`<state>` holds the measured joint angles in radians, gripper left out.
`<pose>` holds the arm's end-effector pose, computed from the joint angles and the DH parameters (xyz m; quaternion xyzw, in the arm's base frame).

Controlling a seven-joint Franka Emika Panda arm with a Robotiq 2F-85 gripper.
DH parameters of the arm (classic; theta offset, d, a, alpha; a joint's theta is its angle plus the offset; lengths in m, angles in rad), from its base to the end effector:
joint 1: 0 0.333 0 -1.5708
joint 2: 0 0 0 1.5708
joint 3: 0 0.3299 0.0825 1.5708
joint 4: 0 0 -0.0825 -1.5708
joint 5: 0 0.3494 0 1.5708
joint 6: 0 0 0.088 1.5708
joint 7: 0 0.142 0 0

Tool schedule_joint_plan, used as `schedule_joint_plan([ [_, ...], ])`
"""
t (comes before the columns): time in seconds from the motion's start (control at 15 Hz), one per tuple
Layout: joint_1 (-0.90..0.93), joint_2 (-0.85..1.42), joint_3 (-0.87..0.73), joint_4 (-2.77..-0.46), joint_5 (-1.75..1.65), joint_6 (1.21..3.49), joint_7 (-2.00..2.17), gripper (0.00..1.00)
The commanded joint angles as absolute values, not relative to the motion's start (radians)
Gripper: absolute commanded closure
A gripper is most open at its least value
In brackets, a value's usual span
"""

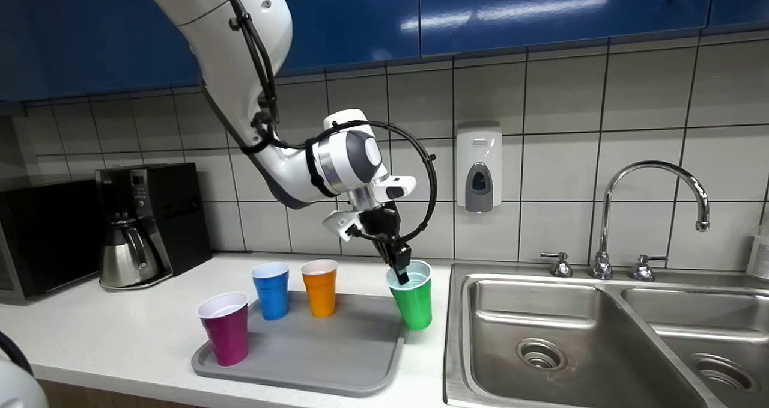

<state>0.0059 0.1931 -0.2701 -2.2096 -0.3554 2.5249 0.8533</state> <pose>0.5264 -0.1445 0.3124 0.9047 -0.3991 0.0972 0.1129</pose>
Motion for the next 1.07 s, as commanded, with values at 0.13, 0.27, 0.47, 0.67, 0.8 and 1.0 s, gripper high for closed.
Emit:
schedule_joint_plan([
  [0.13,-0.007,0.124,-0.204,-2.231,-0.322,2.475,0.781,0.99],
  [0.27,-0.008,0.123,-0.178,-2.238,-0.291,2.461,0.722,0.99],
  [0.47,-0.009,0.137,-0.151,-2.237,-0.245,2.441,0.642,0.99],
  [0.67,-0.002,0.148,-0.140,-2.232,-0.243,2.401,0.604,0.99],
  [0.8,0.002,0.156,-0.136,-2.229,-0.257,2.368,0.591,0.99],
  [1.0,0.005,0.164,-0.129,-2.224,-0.265,2.325,0.569,0.99],
])
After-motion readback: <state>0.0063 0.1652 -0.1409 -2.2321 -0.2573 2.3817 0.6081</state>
